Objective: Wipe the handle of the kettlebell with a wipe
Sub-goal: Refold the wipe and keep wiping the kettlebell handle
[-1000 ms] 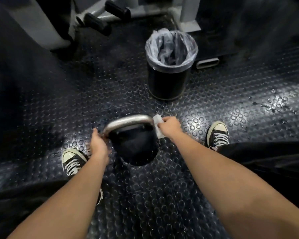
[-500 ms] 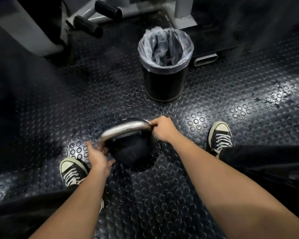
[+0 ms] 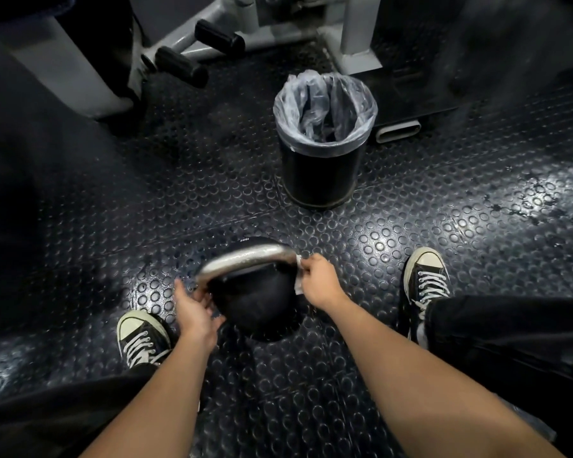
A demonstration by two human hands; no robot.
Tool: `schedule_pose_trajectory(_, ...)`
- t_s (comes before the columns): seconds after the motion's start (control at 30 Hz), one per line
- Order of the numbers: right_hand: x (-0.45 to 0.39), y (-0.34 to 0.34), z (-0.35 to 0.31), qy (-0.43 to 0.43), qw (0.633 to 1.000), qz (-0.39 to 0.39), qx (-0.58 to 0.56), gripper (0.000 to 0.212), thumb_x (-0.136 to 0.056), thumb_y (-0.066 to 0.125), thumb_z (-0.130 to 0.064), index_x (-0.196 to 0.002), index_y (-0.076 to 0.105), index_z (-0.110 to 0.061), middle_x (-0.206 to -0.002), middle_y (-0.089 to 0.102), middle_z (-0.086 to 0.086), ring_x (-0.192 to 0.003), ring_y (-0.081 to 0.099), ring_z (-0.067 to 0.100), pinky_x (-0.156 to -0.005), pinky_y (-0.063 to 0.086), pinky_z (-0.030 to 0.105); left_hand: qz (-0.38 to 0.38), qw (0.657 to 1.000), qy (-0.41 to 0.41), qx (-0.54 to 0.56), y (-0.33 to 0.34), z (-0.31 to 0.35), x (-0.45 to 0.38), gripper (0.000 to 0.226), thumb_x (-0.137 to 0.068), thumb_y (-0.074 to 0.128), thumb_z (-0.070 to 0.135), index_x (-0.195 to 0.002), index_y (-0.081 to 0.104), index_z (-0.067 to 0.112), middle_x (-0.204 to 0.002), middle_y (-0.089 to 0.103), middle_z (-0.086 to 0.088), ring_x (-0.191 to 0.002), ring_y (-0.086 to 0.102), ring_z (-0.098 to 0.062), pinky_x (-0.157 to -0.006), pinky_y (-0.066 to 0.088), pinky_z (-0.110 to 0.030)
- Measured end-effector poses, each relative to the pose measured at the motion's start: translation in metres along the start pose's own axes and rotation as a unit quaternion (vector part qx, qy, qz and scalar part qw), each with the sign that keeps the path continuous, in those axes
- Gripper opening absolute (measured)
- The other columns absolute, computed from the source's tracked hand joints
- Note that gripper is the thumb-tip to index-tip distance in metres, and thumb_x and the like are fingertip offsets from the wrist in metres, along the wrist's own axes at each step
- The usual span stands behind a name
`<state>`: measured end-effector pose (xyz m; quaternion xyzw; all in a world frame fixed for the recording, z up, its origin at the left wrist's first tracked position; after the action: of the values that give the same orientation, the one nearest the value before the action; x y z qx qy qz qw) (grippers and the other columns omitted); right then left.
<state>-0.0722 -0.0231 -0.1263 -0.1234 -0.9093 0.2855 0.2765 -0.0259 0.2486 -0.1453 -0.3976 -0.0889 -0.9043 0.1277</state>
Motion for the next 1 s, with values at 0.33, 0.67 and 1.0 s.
schedule_pose_trajectory(0.33,0.008,-0.001,-0.006,0.003,0.999,0.035,-0.016,0.027,-0.097,0.042,0.002,-0.109,0.067,-0.001,-0.106,0.047,0.004,-0.087,0.050,0.014,-0.092,0.045,0.021,-0.001,1.000,0.001,-0.006,-0.001,0.002,0.005,0.079,-0.097,0.029,0.074,-0.153,0.045,0.022,-0.148,0.056,-0.006,-0.115,0.061,-0.022,-0.073,0.055,-0.043)
schedule_pose_trajectory(0.67,0.014,0.014,-0.004,0.016,0.998,0.044,-0.030,0.028,-0.097,0.040,0.000,-0.111,0.064,-0.005,-0.110,0.045,0.005,-0.095,0.052,0.016,-0.102,0.044,0.031,-0.019,1.000,-0.006,-0.019,0.007,0.002,0.010,0.076,-0.100,0.026,0.070,-0.148,0.050,0.017,-0.135,0.060,-0.005,-0.124,0.058,-0.027,-0.096,0.051,-0.053)
schedule_pose_trajectory(1.0,0.014,0.014,-0.007,0.035,0.996,0.060,-0.051,0.030,-0.094,0.042,0.003,-0.116,0.062,-0.001,-0.117,0.045,0.010,-0.085,0.046,0.008,-0.100,0.041,0.027,-0.037,0.999,0.010,-0.016,0.017,0.006,0.019,0.054,-0.105,0.025,0.062,-0.124,0.055,0.021,-0.108,0.063,0.000,-0.100,0.059,-0.017,-0.098,0.044,-0.046)
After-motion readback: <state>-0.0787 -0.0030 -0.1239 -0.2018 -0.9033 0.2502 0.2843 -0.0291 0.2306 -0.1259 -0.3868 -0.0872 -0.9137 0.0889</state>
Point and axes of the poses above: each hand's wrist, its own x-axis away from the middle knuckle, its own y-axis out of the palm, z = x × y, the point moved 10 cm from there along -x, towards the middle knuckle
